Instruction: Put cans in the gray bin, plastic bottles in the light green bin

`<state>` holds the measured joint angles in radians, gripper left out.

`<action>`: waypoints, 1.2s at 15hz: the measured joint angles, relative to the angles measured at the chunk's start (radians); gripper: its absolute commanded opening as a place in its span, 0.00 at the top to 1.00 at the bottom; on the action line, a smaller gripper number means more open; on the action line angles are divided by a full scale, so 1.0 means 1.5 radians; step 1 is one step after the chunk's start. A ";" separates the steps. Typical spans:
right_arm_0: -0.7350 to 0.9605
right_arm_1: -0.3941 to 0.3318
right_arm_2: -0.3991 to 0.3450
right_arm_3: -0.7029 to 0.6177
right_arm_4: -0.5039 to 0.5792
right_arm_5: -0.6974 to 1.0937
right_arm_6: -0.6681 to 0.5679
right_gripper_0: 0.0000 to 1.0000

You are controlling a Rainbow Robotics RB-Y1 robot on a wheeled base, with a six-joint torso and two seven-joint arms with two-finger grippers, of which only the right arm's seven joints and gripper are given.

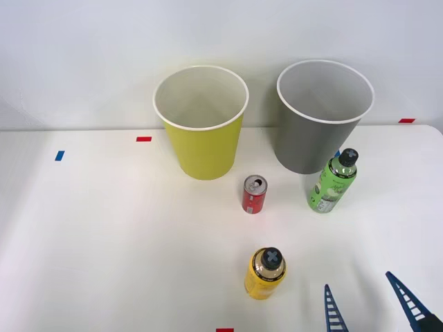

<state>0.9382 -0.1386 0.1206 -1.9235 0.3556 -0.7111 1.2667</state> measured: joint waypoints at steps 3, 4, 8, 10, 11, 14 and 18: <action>0.014 0.000 -0.006 0.000 -0.009 -0.001 0.001 0.00; 0.015 0.000 -0.007 0.000 -0.010 -0.001 0.002 0.00; 0.016 0.000 -0.008 0.000 -0.010 -0.002 0.002 0.00; 0.016 0.000 -0.008 0.000 -0.010 -0.002 0.002 0.00; 0.016 0.000 -0.008 0.000 -0.010 -0.002 0.002 0.00; 0.016 0.000 -0.008 0.000 -0.010 -0.002 0.002 0.00; 0.016 0.000 -0.008 0.000 -0.010 -0.002 0.002 0.00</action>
<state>0.9618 -0.1381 0.1090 -1.9235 0.3405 -0.7134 1.2701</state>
